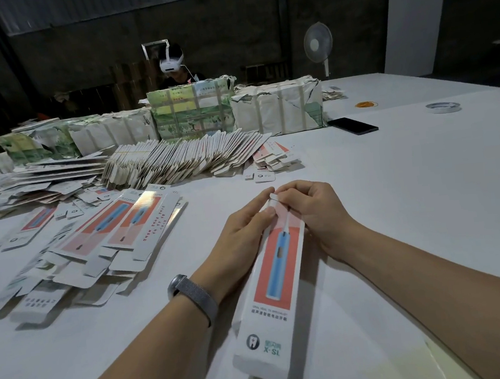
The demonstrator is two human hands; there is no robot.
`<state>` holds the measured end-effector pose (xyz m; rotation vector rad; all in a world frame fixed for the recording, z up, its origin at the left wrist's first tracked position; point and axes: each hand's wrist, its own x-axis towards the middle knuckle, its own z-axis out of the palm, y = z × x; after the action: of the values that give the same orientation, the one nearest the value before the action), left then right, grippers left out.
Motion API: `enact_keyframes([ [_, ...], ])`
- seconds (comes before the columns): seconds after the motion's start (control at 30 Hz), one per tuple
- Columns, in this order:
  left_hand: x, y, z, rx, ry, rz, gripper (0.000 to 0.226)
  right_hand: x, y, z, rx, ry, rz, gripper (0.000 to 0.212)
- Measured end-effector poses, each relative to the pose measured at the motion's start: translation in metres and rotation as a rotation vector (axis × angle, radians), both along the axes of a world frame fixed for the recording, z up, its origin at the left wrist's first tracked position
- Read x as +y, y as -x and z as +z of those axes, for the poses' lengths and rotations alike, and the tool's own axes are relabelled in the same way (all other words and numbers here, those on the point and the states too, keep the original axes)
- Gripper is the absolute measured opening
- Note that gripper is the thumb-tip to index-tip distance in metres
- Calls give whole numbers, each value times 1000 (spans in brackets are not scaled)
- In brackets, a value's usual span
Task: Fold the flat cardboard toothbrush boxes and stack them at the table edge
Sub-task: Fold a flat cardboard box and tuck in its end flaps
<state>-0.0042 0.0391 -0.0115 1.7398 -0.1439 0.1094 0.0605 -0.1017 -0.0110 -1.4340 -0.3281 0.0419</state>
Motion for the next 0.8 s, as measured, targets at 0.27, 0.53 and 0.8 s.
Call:
enact_keyframes([
  [0.27,0,1,-1,9,-120,9,35,-1,0,4,39,9,-37,27],
  [0.53,-2,0,-1,-66,-137,-24,23,-1,2,4,20,-30,-14,32],
  [0.8,-3,1,-2,-66,-84,-16,21,-2,2,4,7,-17,53,38],
])
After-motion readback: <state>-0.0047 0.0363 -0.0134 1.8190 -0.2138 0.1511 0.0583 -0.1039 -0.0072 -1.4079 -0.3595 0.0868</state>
